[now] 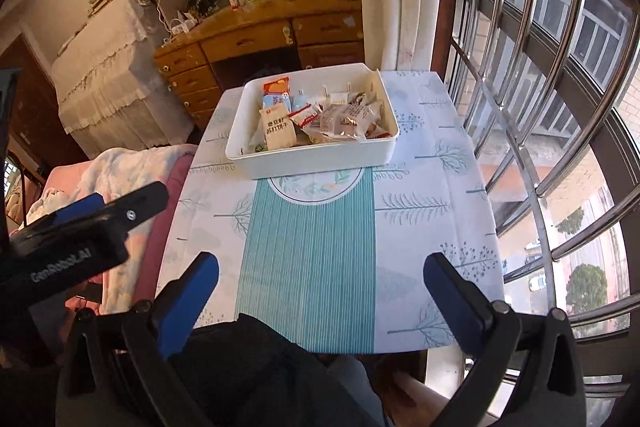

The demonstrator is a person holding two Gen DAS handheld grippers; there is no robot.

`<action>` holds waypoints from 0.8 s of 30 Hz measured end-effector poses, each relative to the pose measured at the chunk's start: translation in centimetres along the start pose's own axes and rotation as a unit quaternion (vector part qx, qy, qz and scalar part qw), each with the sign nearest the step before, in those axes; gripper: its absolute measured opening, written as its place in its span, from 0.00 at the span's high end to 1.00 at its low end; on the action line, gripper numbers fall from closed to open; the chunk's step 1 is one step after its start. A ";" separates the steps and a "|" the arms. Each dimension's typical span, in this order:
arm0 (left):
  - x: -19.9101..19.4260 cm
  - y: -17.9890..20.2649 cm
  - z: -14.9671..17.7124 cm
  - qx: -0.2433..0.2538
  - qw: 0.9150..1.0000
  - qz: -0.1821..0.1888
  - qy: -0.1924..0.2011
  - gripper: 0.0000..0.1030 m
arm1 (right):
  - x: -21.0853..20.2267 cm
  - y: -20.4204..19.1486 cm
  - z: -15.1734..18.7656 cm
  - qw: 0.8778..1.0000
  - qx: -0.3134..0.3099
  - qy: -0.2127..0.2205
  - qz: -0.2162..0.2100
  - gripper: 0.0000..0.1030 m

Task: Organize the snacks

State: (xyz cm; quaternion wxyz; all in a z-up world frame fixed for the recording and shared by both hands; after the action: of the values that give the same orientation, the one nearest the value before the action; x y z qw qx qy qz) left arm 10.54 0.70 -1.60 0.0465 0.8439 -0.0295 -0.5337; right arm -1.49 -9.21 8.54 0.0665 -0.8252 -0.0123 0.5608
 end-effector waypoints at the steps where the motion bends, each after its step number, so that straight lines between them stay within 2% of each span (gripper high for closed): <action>1: -0.1 0.1 0.0 -0.002 1.000 -0.005 0.005 0.01 | -0.1 0.3 -0.1 1.000 0.003 0.004 0.000 0.00; 6: -0.2 0.7 0.2 -0.003 1.000 -0.025 0.009 0.01 | -0.1 0.8 -0.4 1.000 0.001 0.004 0.001 0.00; 13: -0.2 1.1 0.6 0.001 0.999 -0.042 0.004 0.01 | 0.9 1.3 -0.2 1.000 0.009 -0.018 -0.002 0.00; 24: 0.0 1.2 0.7 0.008 0.999 -0.040 -0.005 0.01 | 1.4 1.5 0.1 0.999 0.012 -0.030 0.000 0.00</action>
State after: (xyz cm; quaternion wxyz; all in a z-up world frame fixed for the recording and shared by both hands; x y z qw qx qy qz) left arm 9.89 -0.52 -1.79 0.0181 0.8422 0.0002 -0.5388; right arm -1.11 -10.55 7.03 0.0765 -0.8071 -0.0074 0.5854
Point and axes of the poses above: each gripper's, at about its wrist camera, not at the fingertips, and x roughly the way its jaws point, y to its right, z to its underside, the point moved 3 cm from there along x, roughly the way its jaws point, and after that the axes turned 8 degrees about -y, right-handed, at the moved point
